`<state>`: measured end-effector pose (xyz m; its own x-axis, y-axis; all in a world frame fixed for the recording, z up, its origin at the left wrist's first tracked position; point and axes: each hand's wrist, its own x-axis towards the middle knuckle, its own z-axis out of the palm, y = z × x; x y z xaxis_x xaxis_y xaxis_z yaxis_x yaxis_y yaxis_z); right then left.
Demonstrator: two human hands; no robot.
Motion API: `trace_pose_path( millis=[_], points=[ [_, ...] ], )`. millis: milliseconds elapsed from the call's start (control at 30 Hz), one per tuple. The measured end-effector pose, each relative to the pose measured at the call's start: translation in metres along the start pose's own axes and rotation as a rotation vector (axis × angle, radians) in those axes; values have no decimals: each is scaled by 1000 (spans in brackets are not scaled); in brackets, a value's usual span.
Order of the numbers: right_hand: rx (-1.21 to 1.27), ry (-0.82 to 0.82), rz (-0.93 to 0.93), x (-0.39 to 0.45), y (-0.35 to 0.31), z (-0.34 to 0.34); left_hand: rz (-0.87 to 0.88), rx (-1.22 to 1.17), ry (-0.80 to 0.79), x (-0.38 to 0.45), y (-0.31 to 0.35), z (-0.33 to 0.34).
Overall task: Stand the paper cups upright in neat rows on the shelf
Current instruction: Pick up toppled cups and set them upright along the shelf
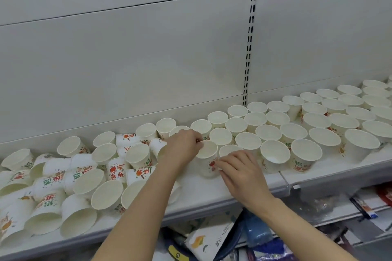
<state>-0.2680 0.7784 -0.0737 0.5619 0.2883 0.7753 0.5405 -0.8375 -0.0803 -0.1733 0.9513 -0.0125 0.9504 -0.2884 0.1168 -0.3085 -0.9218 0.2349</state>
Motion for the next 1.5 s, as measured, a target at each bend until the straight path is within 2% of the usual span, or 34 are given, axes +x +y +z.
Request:
trace_pose_path(
  millis=[67, 200, 267, 333, 500, 600, 667, 767, 867, 967, 1033, 1167, 1233, 1333, 1500],
  points=[
    [-33, -10, 4, 3, 2, 0, -6, -16, -9, 3, 0, 0],
    [-58, -14, 21, 3, 6, 0, 66, -132, 117, -20, -1, 1],
    [-44, 1, 30, 2, 7, 1, 185, -155, 83, -37, -1, 2],
    [-34, 17, 28, 5, 6, 2, 274, -74, 60, -45, -3, 6],
    [-26, -21, -23, 16, 2, 15, 303, -40, 16, -46, -8, 12],
    [-40, -57, -47, 18, 5, 22, 211, -234, 31, -41, -22, -7],
    [-39, -45, -47, 19, 6, 22, 87, -265, 132, -29, -41, -26],
    [-3, 7, -35, 30, 3, 17, -104, -143, 229, 1, -79, -46],
    [13, 41, -23, 54, 1, 21, -168, 79, 126, 30, -106, -42],
    [2, -34, -24, 82, 1, 39, -123, 185, 5, 47, -112, -29],
    [-12, -122, -33, 98, 0, 53, -86, 202, -20, 53, -109, -24],
    [-46, -314, -37, 118, -6, 73, -9, 91, -64, 55, -104, -21],
    [-10, -355, -44, 121, -11, 72, -11, 16, -52, 49, -108, -28],
    [93, -382, -178, 113, -24, 68, 0, -68, -18, 33, -126, -44],
    [86, -512, -547, 91, -46, 55, 191, -99, -210, 6, -138, -55]
  ],
)
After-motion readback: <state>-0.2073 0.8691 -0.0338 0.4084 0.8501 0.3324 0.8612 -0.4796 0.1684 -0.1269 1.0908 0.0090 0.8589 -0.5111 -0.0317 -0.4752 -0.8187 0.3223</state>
